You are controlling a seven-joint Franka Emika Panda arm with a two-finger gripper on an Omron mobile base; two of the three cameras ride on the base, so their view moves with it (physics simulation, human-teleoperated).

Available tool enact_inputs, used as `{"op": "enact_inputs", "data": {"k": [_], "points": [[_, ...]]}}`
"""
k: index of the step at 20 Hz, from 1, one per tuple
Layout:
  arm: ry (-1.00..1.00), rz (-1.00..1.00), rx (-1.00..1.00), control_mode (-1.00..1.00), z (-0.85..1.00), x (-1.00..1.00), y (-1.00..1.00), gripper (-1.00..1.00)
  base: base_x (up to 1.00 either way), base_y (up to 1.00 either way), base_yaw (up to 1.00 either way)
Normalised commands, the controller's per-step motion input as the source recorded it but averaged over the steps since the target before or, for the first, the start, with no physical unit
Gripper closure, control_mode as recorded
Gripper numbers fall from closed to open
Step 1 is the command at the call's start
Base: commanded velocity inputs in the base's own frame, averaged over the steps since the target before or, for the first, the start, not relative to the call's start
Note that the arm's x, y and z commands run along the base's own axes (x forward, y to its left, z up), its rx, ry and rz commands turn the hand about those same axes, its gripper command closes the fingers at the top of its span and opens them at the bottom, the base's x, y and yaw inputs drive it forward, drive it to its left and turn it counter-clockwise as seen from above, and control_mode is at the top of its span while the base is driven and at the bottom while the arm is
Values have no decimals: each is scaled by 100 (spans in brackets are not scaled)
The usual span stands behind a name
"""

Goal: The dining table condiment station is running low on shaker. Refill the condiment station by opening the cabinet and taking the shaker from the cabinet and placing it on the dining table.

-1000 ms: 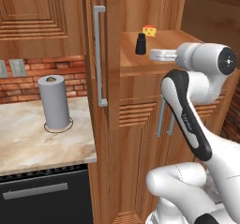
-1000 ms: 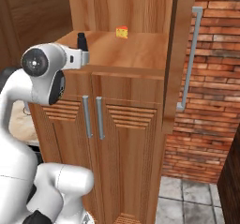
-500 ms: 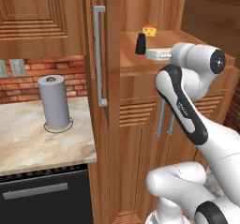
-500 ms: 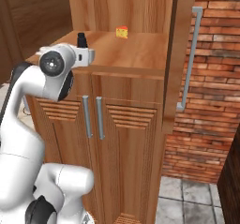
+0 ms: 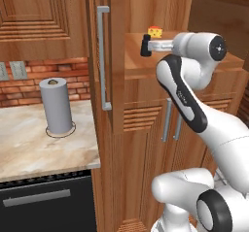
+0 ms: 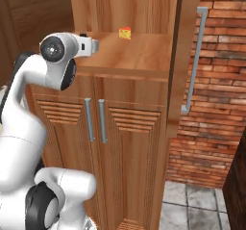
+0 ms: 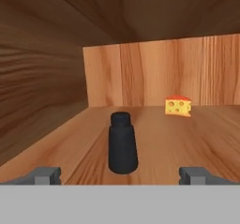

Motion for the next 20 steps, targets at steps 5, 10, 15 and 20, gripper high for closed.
{"op": "enact_inputs", "data": {"k": [5,10,15,20], "points": [[3,-1,-2,-100,21,27,3,-100,0,0,0],[3,0,-1,-100,-1,33,5,-100,0,0,0],[5,0,-3,-100,-5,39,4,-100,0,0,0],[5,0,0,-100,-12,30,0,-100,0,0,0]]}}
